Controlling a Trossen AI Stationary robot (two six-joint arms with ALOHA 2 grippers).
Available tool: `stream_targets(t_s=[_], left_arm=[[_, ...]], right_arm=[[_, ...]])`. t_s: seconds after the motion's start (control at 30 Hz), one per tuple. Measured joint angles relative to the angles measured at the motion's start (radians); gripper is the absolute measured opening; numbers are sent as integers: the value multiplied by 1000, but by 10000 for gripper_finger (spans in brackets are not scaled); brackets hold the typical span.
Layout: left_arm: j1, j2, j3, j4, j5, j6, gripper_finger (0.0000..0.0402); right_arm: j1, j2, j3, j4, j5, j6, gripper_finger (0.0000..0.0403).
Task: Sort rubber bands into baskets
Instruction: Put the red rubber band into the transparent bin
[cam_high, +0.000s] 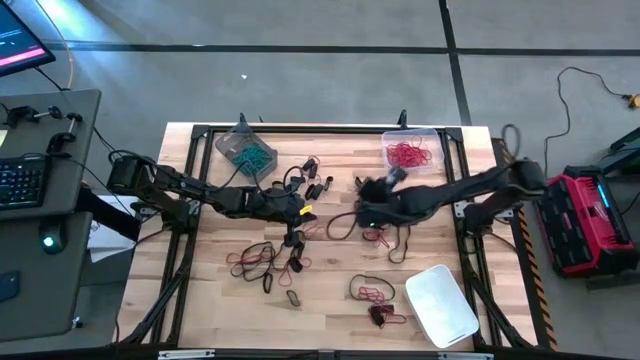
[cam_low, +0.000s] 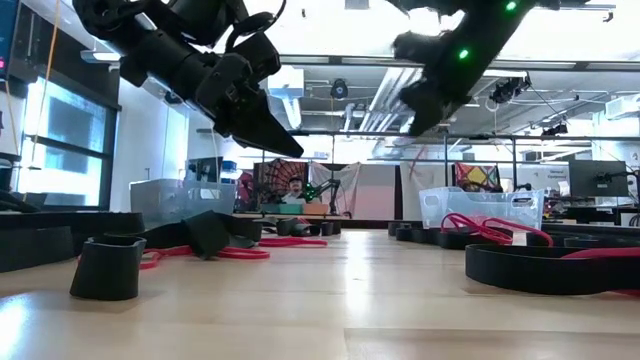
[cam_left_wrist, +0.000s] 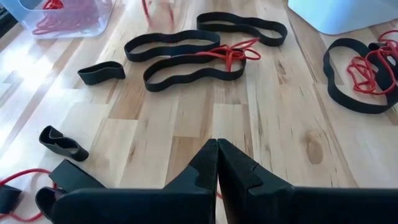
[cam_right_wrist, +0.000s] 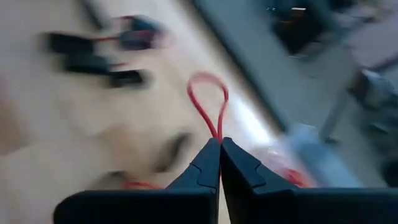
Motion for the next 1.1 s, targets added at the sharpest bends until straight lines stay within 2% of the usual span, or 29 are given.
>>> stream_targets(t_s=[0.2,0.4,0.5,0.8,0.97,1.1], left_arm=[[0,0,0,-2,0,10,0],[0,0,0,8,0,26,0],[0,0,0,-1,0,27,0],[0,0,0,-6,1,30,0],[0,0,0,-6,1,31,0],[0,0,0,-7,2,31,0]], right_arm=[[-72,-146,0,-303,192,256,0],[-236,-185,-58,-308,212,272,0],[-332,-185,-133,-207,165,216,0],[-570,-184,-327,263,-8,-33,0],[-666,-184,-369,359,-125,-79,0],[-704,-181,-380,341,-221,-65,4]])
